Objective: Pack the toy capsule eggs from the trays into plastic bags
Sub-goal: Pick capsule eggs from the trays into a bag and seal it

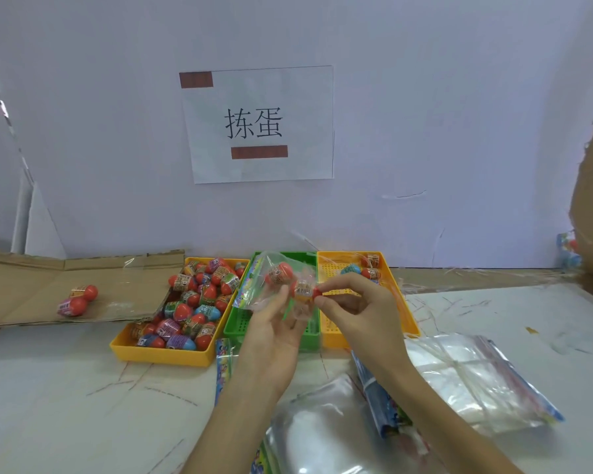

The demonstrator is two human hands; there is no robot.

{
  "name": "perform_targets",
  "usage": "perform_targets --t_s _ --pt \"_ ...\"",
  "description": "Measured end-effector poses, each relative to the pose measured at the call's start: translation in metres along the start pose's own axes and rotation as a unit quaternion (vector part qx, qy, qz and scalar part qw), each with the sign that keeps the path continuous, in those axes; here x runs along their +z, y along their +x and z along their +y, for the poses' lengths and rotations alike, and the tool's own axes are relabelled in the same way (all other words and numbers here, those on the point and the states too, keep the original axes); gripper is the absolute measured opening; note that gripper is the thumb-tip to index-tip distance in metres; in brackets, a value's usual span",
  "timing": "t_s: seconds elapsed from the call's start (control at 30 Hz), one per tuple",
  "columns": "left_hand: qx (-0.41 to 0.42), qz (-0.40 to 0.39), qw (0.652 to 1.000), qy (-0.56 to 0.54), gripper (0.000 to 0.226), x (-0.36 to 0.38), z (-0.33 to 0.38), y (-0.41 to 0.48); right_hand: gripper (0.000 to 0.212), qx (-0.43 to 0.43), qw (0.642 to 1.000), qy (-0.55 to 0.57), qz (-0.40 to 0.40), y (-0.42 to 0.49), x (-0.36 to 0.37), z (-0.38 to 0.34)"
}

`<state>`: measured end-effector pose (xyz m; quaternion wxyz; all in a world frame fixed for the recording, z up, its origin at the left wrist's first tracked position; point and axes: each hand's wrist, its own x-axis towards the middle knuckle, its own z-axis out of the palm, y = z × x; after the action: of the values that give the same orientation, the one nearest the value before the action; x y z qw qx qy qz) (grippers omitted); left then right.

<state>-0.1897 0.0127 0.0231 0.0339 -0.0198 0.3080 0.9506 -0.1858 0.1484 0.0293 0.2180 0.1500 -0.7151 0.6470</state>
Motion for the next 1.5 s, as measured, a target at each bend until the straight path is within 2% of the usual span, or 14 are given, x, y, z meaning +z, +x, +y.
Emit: perform_targets --t_s 0.3,0.43,0.5,0.57,0.67,0.77,0.87,0.97,1.07,1.17,1.3,1.4,1.5 --pt "-0.031 -0.056 0.998 0.025 0.035 0.004 -0.007 -0.005 0.019 -0.066 0.993 -0.075 0.061 0.000 -0.002 0.000" --pt "-0.027 -0.049 0.998 0.031 0.037 0.002 -0.009 -0.005 0.029 -0.053 0.997 -0.053 0.011 -0.001 -0.003 -0.002" --pt "-0.023 -0.041 0.998 0.037 0.030 0.001 -0.009 -0.003 0.031 -0.031 0.998 -0.017 -0.043 -0.002 -0.003 -0.003" --pt "-0.020 -0.041 0.998 0.040 0.025 0.001 -0.010 -0.003 0.043 -0.023 0.995 -0.001 -0.095 -0.004 -0.002 -0.005" --pt "-0.014 -0.059 0.997 0.039 0.028 -0.001 -0.012 -0.002 0.054 -0.055 0.990 -0.079 -0.101 -0.006 0.002 -0.005" --pt "-0.053 -0.089 0.994 0.029 0.043 -0.002 -0.013 -0.004 0.045 -0.070 0.987 -0.134 -0.054 -0.004 0.003 -0.002" --pt "-0.095 -0.119 0.988 -0.022 0.058 -0.003 -0.014 -0.006 0.027 -0.054 0.993 -0.109 0.000 0.002 -0.005 -0.003" --pt "-0.102 -0.143 0.984 -0.019 0.061 -0.005 -0.012 -0.005 0.029 -0.039 0.997 -0.067 0.031 0.011 -0.019 -0.007" --pt "-0.081 -0.141 0.985 0.064 0.071 -0.008 -0.008 -0.002 0.034 -0.024 0.997 -0.044 0.054 0.019 -0.033 -0.010" --pt "-0.089 -0.147 0.974 0.145 0.075 -0.007 -0.004 -0.001 0.025 -0.027 0.997 -0.055 0.044 0.022 -0.042 -0.014" --pt "-0.085 -0.150 0.954 0.246 0.053 -0.006 -0.008 -0.001 0.020 -0.123 0.977 -0.174 -0.011 0.024 -0.051 -0.015" --pt "-0.082 -0.115 0.955 0.259 0.046 -0.010 -0.014 0.002 0.023 -0.161 0.959 -0.229 -0.039 0.024 -0.053 -0.013" --pt "-0.075 -0.108 0.963 0.236 0.046 -0.012 -0.012 0.003 0.018 -0.162 0.960 -0.221 -0.063 0.023 -0.052 -0.010"
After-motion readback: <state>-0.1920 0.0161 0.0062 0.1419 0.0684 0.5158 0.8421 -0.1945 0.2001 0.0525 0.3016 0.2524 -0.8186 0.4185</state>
